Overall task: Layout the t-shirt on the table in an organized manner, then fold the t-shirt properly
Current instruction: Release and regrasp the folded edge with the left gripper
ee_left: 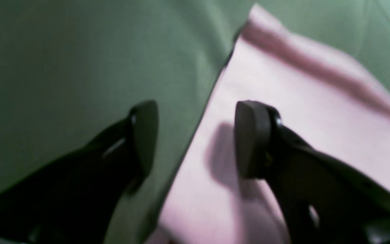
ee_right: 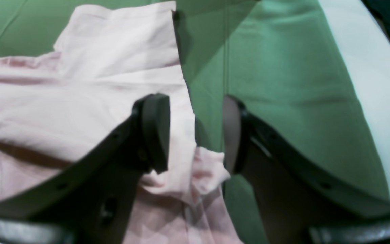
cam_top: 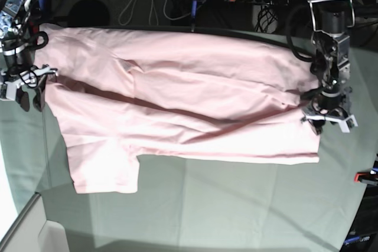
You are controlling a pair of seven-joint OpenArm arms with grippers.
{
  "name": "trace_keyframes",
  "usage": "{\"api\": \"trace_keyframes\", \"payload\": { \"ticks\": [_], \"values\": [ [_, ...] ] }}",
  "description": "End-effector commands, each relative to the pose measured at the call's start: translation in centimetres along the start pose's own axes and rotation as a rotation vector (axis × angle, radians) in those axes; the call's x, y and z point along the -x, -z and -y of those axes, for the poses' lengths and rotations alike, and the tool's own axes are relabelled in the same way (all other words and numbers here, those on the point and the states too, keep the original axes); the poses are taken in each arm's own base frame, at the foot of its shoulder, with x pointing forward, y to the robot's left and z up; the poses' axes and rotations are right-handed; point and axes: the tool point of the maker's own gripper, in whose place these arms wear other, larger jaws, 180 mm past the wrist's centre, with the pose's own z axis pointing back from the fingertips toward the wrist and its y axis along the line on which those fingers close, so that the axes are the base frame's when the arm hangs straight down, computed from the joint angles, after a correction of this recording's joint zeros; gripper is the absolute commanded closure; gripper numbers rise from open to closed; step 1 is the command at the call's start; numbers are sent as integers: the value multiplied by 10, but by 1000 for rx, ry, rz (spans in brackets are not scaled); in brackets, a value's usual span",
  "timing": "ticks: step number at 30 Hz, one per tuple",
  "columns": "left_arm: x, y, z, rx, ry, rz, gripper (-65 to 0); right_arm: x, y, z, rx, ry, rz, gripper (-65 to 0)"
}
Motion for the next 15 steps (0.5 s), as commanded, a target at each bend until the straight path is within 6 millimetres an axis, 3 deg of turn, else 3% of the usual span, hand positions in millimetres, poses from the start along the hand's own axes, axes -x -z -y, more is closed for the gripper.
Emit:
{"api": "trace_keyframes", "payload": {
  "ticks": [1,7,11,13,15],
  "values": [
    [-22,4,6,18,-5,58,-349,-15,-1,5,1,-8,52,-263],
    [-17,4,9,21,-2,48,-347,-16,-2,5,4,-8,54,-263],
    [-4,3,27,63,20,18,-346,-15,-2,4,4,-8,54,-263],
    [4,3,33,78,37,0,-314,-15,-2,4,4,-8,54,-263],
    [5,3,33,80,38,-4,-232,-15,-3,5,5,-8,54,-263]
  ]
}}
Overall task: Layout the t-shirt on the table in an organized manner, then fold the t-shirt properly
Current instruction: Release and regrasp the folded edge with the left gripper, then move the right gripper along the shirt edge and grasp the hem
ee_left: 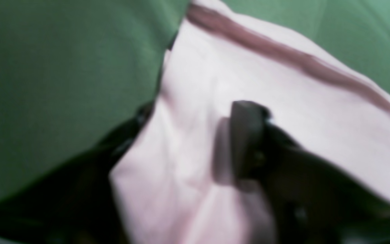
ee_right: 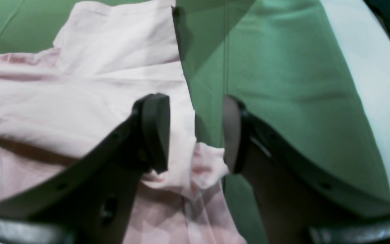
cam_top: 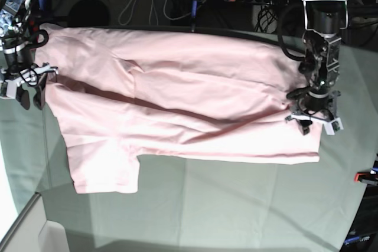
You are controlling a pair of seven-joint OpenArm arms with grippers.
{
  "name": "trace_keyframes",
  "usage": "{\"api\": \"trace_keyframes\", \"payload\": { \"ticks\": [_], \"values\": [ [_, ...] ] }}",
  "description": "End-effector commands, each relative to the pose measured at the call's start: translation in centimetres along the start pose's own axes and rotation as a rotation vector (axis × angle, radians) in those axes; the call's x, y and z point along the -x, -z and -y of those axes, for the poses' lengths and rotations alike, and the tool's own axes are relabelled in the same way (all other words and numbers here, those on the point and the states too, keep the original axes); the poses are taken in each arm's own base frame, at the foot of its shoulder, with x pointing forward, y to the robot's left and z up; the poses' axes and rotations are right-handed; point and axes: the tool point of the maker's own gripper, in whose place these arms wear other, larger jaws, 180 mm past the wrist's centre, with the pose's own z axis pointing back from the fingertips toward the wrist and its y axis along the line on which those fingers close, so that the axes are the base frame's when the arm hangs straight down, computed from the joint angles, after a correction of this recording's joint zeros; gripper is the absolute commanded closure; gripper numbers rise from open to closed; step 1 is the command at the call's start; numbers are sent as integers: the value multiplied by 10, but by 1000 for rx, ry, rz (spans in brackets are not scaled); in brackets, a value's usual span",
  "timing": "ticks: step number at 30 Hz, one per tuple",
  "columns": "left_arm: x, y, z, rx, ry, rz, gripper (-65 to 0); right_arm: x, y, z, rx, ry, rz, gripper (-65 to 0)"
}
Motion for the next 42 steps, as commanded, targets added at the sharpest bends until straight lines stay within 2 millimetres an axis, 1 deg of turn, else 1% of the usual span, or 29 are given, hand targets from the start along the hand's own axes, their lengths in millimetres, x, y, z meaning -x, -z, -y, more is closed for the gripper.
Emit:
{"api": "trace_keyframes", "payload": {
  "ticks": [1,2,5,7,8,9,10,13,15,19,21,24,26,29,35,36,38,42],
  "values": [
    [-19,4,-1,5,-1,45,-179,-18,-1,5,5,-8,60,-263],
    [-19,4,-1,5,-1,45,-126,-18,-1,5,5,-8,60,-263],
    [-19,4,-2,4,0,44,-4,-17,-1,5,5,-8,58,-261],
    [-19,2,-1,6,2,47,-2,-14,-3,5,5,-8,51,-261],
    [-15,-1,-3,5,6,43,-5,-13,-4,5,4,-9,46,-261],
    [-18,-4,-1,14,9,56,-3,-14,-4,5,4,-10,49,-261],
    [-26,-6,3,27,13,80,-3,-14,-4,5,4,-10,49,-261],
    [-41,-21,12,61,31,135,-3,-14,-4,5,4,-10,49,-261],
    [-47,-30,16,79,41,161,-3,-14,-4,5,4,-10,49,-261],
    [-42,-41,16,88,51,160,-3,-14,-3,5,4,-9,50,-261],
    [-33,-45,10,78,54,142,-4,-14,-3,5,3,-9,50,-261],
    [-33,-52,-20,11,27,149,-4,-14,-3,5,3,-9,50,-262],
    [-34,-55,-33,-20,14,155,-4,-14,-3,5,3,-9,50,-262],
    [-31,-56,-38,-30,15,148,-5,-14,-2,4,0,-8,50,-262],
    [-35,-54,-34,-24,11,158,-6,-15,-1,2,-2,-4,54,-263],
    [-37,-54,-34,-23,10,160,-11,-14,-1,0,-3,3,54,-263],
    [-37,-54,-33,-21,9,163,-53,-13,-1,-1,-3,6,54,-263],
    [-32,-57,-36,-28,12,153,-216,-13,-1,-1,-3,6,54,-263]
  ]
}}
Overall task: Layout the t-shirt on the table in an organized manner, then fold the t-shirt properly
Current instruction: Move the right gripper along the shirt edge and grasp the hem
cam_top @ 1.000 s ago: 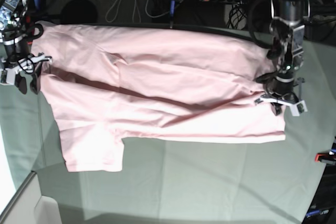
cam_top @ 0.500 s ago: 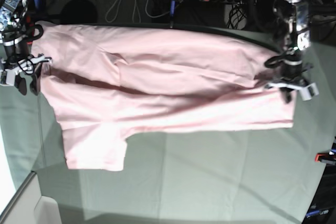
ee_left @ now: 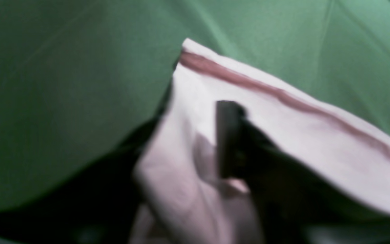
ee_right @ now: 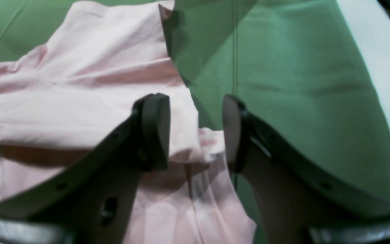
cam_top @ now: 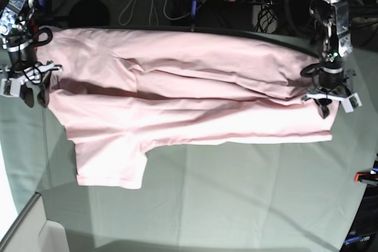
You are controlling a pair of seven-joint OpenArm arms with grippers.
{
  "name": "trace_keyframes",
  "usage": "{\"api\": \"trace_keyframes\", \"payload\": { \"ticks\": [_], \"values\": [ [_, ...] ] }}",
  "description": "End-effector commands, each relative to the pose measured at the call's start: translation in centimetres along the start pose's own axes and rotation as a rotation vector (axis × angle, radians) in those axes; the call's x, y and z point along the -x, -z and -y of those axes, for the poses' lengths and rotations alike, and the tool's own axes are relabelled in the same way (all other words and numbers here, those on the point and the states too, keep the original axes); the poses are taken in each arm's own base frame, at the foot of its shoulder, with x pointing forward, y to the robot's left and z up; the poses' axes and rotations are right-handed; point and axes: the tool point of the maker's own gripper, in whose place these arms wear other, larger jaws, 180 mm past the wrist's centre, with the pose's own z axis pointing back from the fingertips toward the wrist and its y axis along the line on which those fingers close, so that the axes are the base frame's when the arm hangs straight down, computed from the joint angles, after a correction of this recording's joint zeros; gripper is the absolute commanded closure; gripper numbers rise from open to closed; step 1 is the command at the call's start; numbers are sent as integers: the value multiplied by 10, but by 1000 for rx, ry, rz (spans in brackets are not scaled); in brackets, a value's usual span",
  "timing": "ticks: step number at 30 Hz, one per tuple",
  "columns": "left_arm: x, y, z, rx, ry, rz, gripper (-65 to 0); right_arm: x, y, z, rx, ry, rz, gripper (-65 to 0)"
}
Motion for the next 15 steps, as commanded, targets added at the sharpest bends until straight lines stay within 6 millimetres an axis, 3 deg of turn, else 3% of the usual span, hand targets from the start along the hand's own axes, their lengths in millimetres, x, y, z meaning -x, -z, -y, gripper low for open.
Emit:
{"api": "trace_keyframes", "payload": {
  "ticks": [1,4,10,13,15],
  "values": [
    [-18,0,-3,1,12,55,-249,-19,0,5,3,-10,66,-263],
    [-23,-7,-7,-1,19,71,-338,-19,0,5,3,-10,66,-263],
    [-64,-16,-23,-38,7,179,-353,-19,0,5,3,-10,66,-263],
    [-76,0,-19,-39,-5,199,-353,-19,0,5,3,-9,67,-263],
    [-74,15,-19,-54,-33,185,-354,-19,0,5,2,-8,67,-263]
  ]
}}
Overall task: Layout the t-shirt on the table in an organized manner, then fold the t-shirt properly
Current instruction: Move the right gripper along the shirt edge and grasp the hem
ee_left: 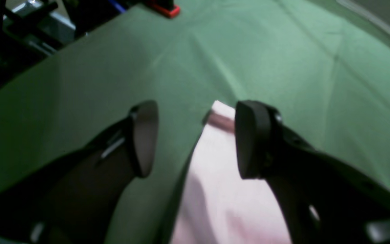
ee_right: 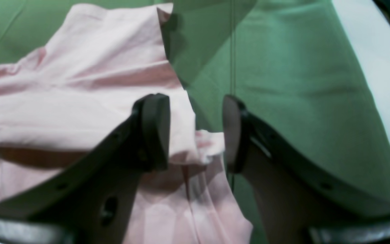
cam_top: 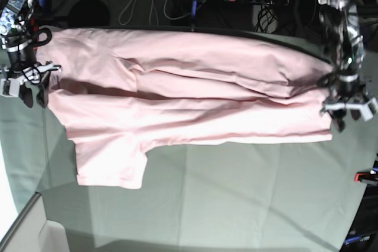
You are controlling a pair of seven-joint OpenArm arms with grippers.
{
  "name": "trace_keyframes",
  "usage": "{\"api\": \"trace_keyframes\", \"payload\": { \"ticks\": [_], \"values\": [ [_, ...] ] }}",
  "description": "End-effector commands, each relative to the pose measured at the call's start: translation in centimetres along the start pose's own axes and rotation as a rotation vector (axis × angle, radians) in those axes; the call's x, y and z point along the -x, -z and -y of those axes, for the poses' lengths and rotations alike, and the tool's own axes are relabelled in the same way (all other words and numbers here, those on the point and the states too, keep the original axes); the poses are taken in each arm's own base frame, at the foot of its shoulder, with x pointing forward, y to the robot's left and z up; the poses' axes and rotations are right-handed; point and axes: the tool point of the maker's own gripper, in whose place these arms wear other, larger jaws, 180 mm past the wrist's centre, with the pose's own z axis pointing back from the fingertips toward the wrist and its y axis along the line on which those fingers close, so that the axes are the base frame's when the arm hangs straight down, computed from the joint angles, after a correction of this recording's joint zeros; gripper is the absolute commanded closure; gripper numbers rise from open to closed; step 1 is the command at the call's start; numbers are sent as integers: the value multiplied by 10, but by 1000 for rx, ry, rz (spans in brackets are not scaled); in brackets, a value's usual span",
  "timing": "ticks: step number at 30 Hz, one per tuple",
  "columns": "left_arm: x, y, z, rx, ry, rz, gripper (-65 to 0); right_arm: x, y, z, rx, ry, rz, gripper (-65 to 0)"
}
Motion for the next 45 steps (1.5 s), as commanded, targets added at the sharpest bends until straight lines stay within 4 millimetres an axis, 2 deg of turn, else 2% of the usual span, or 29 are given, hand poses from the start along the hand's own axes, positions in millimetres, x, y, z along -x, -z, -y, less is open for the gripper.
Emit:
{"api": "trace_keyframes", "payload": {
  "ticks": [1,7,10,13,19,30,32,36,39,42,45],
  "values": [
    [-22,12,3,2,-9,60,-355,-17,0,3,1,-5,61,-263],
    [0,52,7,-47,-94,-26,-356,-14,-1,0,-1,2,55,-263],
    [8,63,2,-74,-110,-65,-356,-14,-2,2,2,-1,54,-263],
    [12,72,8,-68,-106,-92,-357,-13,-2,3,4,-1,53,-263],
    [18,76,27,-10,-32,-123,-355,-13,-3,4,5,-3,52,-263],
    [27,72,24,-16,-33,-141,-344,-16,-1,3,4,-2,59,-263],
    [27,72,23,-17,-31,-141,-298,-15,0,3,4,0,58,-263],
    [26,72,22,-19,-29,-140,-152,-15,1,3,3,0,58,-263],
    [22,74,24,-15,-31,-132,-62,-23,7,2,1,2,79,-263],
    [20,75,25,-13,-29,-127,-19,-24,10,2,0,1,70,-264],
    [19,75,25,-13,-30,-127,-1,-33,22,1,0,1,64,-264]
  ]
}}
